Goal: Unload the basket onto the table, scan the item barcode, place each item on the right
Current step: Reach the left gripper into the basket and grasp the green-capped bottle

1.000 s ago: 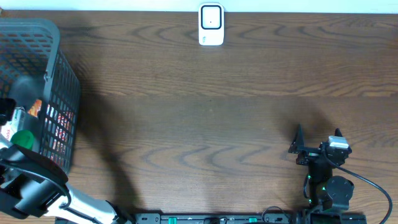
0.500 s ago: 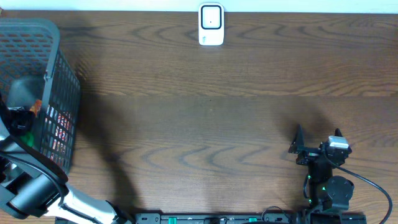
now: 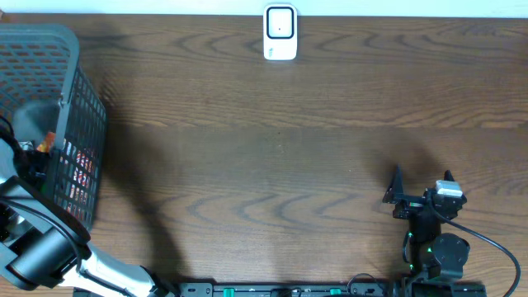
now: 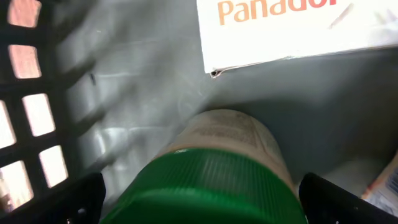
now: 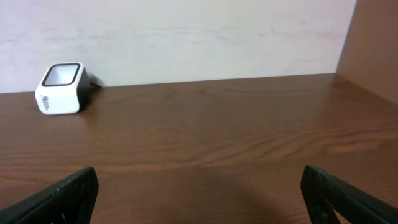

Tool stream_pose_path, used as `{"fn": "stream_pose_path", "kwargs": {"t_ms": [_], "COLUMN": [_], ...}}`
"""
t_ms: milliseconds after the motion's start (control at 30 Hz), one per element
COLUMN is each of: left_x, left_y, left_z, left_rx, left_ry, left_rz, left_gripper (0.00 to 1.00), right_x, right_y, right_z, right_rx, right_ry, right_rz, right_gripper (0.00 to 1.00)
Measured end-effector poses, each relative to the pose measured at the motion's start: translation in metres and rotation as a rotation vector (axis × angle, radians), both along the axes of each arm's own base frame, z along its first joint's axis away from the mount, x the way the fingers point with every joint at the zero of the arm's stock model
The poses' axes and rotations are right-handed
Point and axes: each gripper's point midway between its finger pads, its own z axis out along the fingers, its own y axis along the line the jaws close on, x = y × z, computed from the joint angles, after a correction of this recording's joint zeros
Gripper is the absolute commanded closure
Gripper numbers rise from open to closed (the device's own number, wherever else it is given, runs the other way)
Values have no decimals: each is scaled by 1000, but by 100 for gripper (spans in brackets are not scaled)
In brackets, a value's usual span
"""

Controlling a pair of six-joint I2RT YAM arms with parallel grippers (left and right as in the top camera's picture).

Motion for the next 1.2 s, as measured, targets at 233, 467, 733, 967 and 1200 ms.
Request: {"fn": "stream_pose_path", "kwargs": {"t_ms": [233,467,733,967,1200], "left_x": [3,5,6,11,9], "left_y": [3,5,8,3,-17], "left_z": [-5,-20,-21,-14,25], "left_rx": [15,0,5,-27,-71], "left_ry": [-13,0,7,-20,-85], "left_rz": [-15,-19,-22,-22,-30], "left_gripper": [2,7,27,34,34], "right_x": [0,0,0,0,0], "right_y": [0,0,0,0,0], "right_z": [0,0,0,0,0], "right_rx": [0,0,0,0,0], "right_ry": [0,0,0,0,0], "right_rz": [0,0,0,0,0], "right_gripper": [1,1,1,1,1]}}
